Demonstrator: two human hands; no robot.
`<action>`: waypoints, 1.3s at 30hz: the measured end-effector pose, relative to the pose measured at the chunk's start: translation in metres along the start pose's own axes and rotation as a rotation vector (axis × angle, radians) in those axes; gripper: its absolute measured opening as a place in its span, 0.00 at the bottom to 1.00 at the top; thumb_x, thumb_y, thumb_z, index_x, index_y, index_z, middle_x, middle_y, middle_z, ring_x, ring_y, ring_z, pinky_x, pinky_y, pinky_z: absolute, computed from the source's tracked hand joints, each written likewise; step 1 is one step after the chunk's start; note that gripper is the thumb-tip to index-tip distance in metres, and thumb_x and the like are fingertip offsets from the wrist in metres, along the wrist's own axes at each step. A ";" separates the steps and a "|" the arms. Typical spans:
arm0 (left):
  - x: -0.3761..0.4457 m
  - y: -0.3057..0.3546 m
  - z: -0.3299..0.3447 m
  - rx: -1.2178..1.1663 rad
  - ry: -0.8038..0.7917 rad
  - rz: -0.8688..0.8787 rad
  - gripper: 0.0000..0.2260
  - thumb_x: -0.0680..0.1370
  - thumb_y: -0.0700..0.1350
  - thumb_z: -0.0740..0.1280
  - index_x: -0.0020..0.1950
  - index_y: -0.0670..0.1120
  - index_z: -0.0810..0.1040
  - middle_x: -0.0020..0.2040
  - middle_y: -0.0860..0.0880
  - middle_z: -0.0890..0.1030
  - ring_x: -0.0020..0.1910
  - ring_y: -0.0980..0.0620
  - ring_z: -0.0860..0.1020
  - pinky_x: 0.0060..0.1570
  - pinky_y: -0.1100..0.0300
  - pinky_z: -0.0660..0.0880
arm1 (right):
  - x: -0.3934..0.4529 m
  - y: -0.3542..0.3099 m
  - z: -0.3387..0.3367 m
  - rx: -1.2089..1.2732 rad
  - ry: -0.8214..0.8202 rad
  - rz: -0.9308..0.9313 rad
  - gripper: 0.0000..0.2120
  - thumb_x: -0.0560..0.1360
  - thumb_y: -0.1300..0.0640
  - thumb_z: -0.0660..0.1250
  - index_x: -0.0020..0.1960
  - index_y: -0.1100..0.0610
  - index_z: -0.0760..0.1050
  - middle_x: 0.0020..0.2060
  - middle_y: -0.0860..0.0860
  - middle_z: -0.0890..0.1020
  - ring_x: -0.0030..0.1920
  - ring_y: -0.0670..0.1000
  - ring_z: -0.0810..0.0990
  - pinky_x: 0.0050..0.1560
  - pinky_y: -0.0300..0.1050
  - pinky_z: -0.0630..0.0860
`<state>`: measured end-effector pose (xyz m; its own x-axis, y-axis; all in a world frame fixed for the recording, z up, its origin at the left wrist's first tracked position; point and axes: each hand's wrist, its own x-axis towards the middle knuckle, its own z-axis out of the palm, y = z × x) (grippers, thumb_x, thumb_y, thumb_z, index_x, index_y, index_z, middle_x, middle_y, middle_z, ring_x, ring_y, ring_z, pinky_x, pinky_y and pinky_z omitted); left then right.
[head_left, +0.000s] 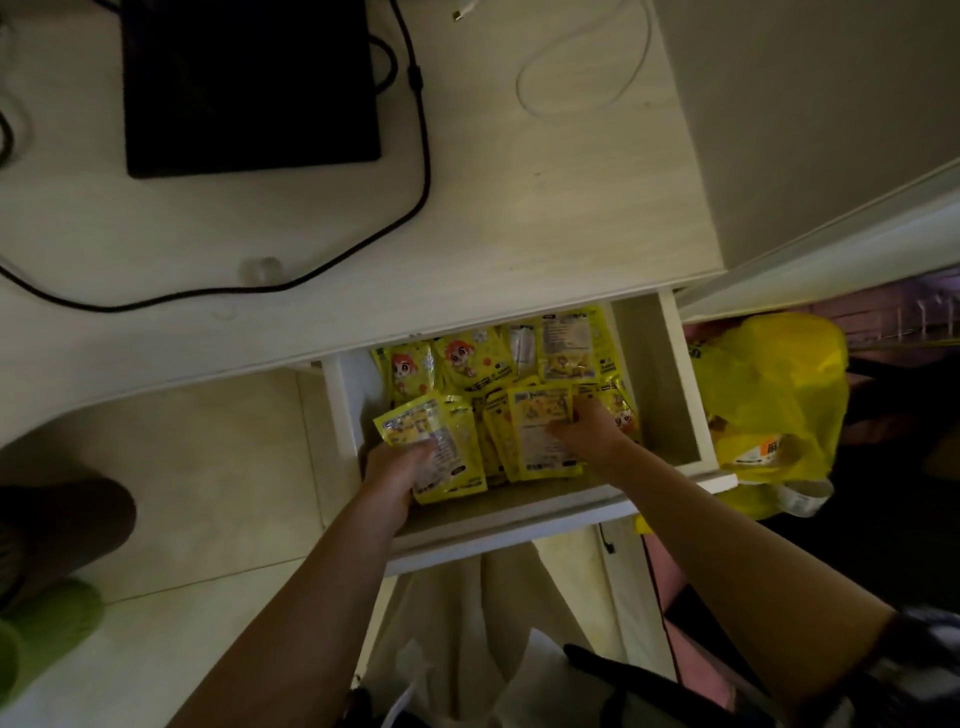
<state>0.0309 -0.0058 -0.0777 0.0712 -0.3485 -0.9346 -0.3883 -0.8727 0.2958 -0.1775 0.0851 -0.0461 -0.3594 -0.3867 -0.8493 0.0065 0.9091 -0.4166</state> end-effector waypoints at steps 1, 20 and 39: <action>0.001 -0.001 0.000 0.000 -0.005 0.000 0.07 0.71 0.42 0.74 0.46 0.48 0.78 0.47 0.45 0.83 0.48 0.44 0.82 0.57 0.43 0.76 | 0.003 0.002 -0.001 -0.011 0.004 0.000 0.15 0.74 0.70 0.61 0.59 0.61 0.75 0.55 0.58 0.79 0.58 0.55 0.77 0.58 0.51 0.76; -0.051 -0.014 -0.008 0.327 0.108 0.231 0.13 0.75 0.39 0.68 0.58 0.38 0.79 0.51 0.43 0.80 0.49 0.43 0.78 0.46 0.56 0.71 | -0.018 0.026 -0.042 -0.334 0.053 -0.022 0.11 0.77 0.63 0.60 0.58 0.61 0.74 0.50 0.58 0.77 0.52 0.58 0.77 0.52 0.48 0.73; -0.151 -0.104 -0.092 0.566 0.482 0.669 0.13 0.78 0.48 0.62 0.62 0.47 0.73 0.53 0.47 0.81 0.53 0.46 0.78 0.51 0.53 0.76 | -0.123 -0.019 0.059 -1.030 -0.010 -0.709 0.16 0.79 0.58 0.55 0.66 0.57 0.63 0.55 0.57 0.75 0.52 0.60 0.79 0.40 0.46 0.70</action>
<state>0.1450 0.1056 0.0510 -0.0054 -0.9194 -0.3933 -0.8562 -0.1989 0.4768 -0.0789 0.1057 0.0473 0.0223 -0.8375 -0.5460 -0.9195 0.1972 -0.3400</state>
